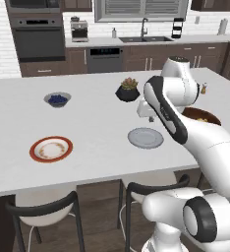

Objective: Place one bun and one sausage from the bowl on each plate.

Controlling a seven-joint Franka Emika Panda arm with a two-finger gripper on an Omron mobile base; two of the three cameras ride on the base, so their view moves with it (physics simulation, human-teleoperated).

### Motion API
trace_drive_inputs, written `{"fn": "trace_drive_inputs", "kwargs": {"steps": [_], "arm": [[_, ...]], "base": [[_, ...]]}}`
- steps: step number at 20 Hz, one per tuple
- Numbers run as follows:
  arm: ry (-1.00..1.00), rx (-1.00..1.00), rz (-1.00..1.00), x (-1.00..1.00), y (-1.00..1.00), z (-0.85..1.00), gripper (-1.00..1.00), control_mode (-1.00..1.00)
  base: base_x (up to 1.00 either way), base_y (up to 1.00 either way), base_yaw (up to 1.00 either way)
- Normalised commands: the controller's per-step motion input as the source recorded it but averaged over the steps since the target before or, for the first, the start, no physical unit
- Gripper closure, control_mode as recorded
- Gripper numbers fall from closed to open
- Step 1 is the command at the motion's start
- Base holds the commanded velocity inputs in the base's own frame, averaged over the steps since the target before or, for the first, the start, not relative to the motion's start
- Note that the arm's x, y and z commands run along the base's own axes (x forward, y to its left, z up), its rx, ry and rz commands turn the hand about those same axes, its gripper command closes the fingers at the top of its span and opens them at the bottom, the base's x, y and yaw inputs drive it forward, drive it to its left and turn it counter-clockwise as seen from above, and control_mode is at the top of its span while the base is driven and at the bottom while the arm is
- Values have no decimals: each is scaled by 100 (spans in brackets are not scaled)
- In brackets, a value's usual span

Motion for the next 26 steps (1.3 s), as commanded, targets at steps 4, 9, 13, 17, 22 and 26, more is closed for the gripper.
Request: {"fn": "trace_drive_inputs", "kwargs": {"steps": [4, 9, 13, 17, 22, 26], "arm": [[-1, 8, -14, -11, -53, 0, -100, -100], [-5, 17, -40, -4, -100, 0, -100, -100], [10, 9, -53, 7, -100, -3, -100, -100], [19, 3, -54, 18, -100, -16, -100, -100], [18, 0, -50, 42, -100, -41, -100, -100], [10, 6, -52, 77, -100, -66, -100, -100]], "base": [[0, 0, 0], [0, 0, 0], [0, 0, 0], [0, 0, 0], [0, 0, 0], [0, 0, 0]]}}
